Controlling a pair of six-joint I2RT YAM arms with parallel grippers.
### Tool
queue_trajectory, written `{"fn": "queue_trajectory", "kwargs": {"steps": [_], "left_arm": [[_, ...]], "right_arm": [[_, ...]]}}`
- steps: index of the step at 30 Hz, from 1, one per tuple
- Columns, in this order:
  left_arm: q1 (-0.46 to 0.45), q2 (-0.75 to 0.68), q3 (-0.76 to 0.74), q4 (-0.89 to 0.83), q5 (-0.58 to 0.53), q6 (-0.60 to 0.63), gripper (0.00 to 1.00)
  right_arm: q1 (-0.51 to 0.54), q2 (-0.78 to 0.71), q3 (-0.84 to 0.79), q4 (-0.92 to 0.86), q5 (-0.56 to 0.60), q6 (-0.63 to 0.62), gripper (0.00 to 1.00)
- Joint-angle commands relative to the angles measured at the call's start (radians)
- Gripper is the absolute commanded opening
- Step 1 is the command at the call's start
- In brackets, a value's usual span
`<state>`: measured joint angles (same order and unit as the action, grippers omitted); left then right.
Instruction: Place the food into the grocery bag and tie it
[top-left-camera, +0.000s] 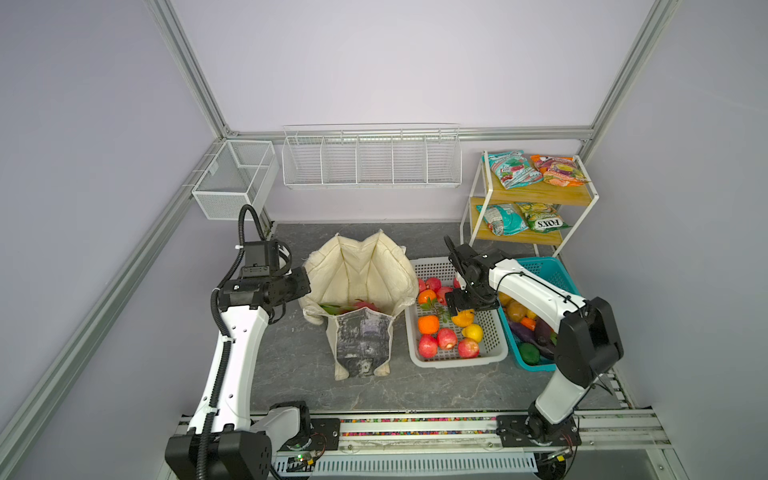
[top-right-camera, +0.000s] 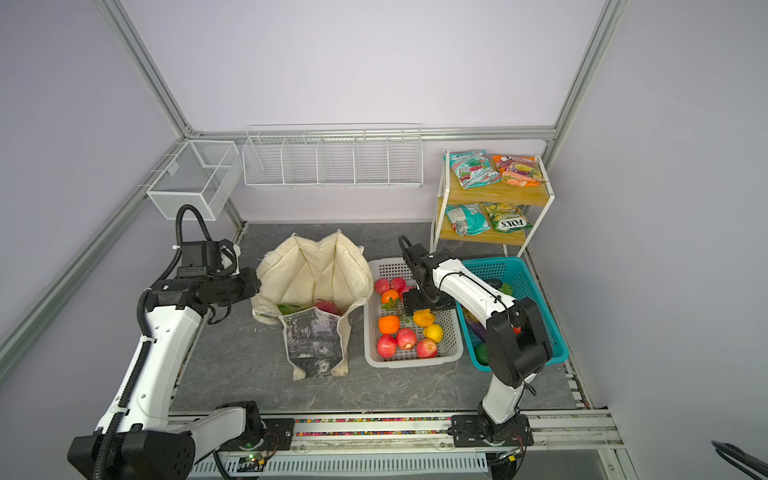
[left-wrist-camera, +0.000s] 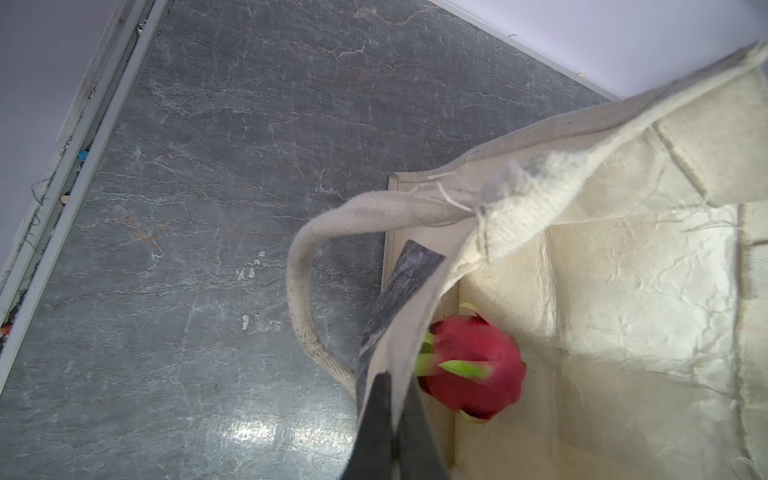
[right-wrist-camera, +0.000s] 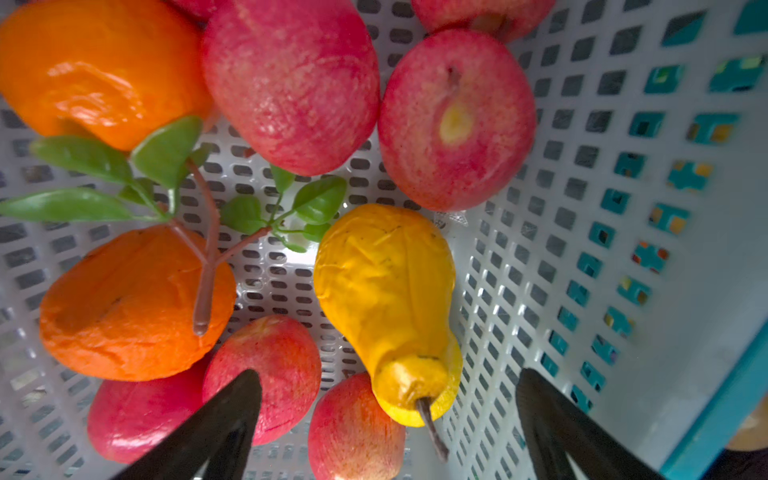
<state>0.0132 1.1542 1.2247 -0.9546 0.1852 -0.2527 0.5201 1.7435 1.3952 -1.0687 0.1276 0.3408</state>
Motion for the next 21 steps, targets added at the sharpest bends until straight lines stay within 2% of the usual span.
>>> {"fn": "queue_trajectory", "kwargs": {"steps": [1, 21], "left_arm": [[0.004, -0.012, -0.010, -0.005, 0.020, 0.007, 0.00], [0.004, -0.008, -0.013, -0.001, 0.019, 0.009, 0.00]], "right_arm": [[-0.009, 0.025, 0.020, -0.014, 0.019, 0.004, 0.97], [-0.031, 0.108, -0.062, 0.102, -0.067, 0.016, 0.99]]}}
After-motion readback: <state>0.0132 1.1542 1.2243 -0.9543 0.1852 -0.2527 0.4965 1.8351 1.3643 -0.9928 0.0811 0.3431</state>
